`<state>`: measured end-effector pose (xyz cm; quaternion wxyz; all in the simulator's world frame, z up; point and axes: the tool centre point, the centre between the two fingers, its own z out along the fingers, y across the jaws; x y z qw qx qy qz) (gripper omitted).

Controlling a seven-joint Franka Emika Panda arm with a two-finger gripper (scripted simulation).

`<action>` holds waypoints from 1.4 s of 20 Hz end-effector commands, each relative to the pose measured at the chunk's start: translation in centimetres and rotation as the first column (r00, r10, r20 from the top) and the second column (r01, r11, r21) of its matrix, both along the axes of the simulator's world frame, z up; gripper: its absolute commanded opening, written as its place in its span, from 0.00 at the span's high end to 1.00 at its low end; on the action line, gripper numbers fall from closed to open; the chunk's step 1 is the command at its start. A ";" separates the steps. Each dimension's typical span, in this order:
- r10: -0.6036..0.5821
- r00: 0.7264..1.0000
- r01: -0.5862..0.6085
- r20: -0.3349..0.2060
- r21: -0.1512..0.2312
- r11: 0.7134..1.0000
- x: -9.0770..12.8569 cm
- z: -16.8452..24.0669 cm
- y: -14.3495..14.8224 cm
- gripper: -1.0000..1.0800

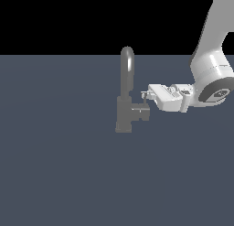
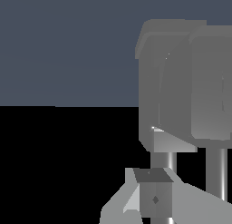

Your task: Turn on the faucet by rotating a designated handle.

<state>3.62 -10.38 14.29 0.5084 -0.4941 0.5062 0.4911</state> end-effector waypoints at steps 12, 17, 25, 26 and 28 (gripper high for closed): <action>-0.001 1.000 0.001 0.001 0.000 1.000 -3.4 0.8 0.1 1.00; -0.001 1.000 0.001 0.001 0.000 1.000 -4.5 1.1 0.2 1.00; -0.004 1.000 0.004 0.007 -0.003 1.000 -6.4 -0.1 0.2 1.00; -0.003 1.000 0.003 0.006 -0.002 1.000 -6.8 -0.3 0.2 1.00; -0.003 1.000 0.003 0.005 -0.001 1.000 -7.6 -0.7 0.3 1.00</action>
